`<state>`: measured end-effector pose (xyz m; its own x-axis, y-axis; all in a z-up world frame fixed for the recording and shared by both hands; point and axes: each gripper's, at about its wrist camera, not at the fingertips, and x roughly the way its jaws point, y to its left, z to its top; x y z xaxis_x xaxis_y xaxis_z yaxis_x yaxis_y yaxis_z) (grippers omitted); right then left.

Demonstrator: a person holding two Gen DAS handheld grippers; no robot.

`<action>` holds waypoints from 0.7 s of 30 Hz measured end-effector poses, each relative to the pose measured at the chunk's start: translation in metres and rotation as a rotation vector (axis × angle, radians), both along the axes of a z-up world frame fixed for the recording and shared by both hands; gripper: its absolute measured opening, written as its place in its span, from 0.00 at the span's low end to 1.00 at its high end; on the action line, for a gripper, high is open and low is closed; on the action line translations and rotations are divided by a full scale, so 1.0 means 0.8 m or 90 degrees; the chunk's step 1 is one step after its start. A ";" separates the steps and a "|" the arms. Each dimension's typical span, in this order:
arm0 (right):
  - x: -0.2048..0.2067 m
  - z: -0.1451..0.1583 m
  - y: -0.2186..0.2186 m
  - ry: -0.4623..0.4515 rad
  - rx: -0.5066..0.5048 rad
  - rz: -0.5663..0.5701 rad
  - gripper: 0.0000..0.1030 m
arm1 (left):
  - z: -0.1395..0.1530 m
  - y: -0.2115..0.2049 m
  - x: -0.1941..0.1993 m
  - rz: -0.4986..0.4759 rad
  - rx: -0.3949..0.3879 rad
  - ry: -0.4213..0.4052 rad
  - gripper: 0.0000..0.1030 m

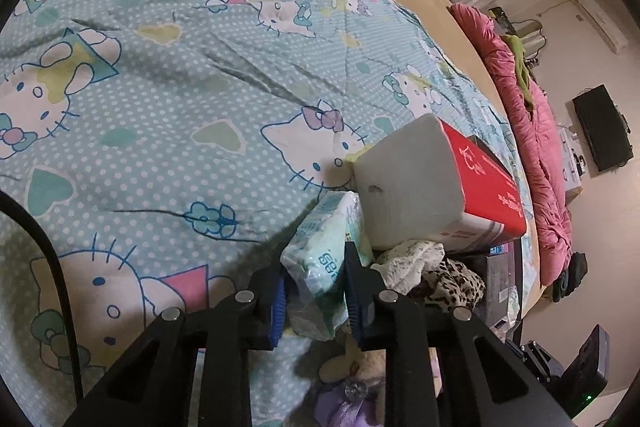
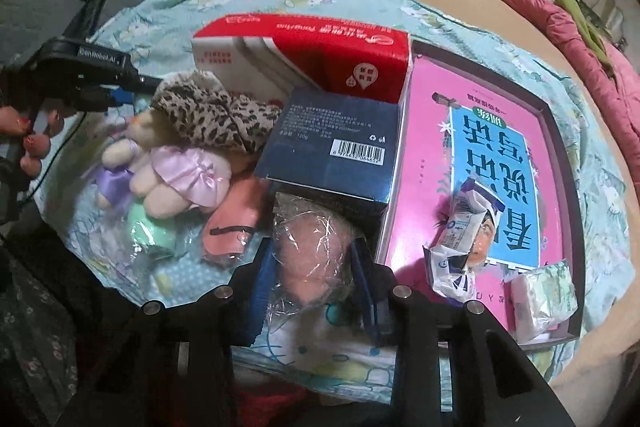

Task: Organize soft objects
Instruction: 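Close the left tool on the tissue pack while the right tool grips the clear bag with pink ball, then lift the tissue pack in the left tool while the right tool carries the clear bag over the pink tray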

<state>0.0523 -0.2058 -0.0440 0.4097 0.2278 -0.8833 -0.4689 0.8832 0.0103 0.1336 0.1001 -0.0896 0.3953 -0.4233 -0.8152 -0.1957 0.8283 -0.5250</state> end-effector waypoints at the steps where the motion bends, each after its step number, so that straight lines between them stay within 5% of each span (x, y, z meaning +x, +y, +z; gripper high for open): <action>1: 0.000 0.002 -0.001 -0.003 0.005 -0.001 0.37 | 0.001 0.001 -0.002 0.001 -0.001 -0.002 0.24; 11: -0.011 0.029 -0.011 -0.021 0.077 -0.021 0.37 | 0.031 0.021 -0.027 0.037 0.002 -0.044 0.23; 21: -0.013 0.044 -0.014 -0.029 0.118 -0.035 0.37 | 0.101 0.006 -0.050 0.017 0.087 -0.113 0.23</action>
<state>0.0420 -0.2174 -0.0088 0.4648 0.3608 -0.8086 -0.4235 0.8925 0.1549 0.0936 0.1051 -0.0085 0.5470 -0.3007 -0.7813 -0.1338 0.8899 -0.4361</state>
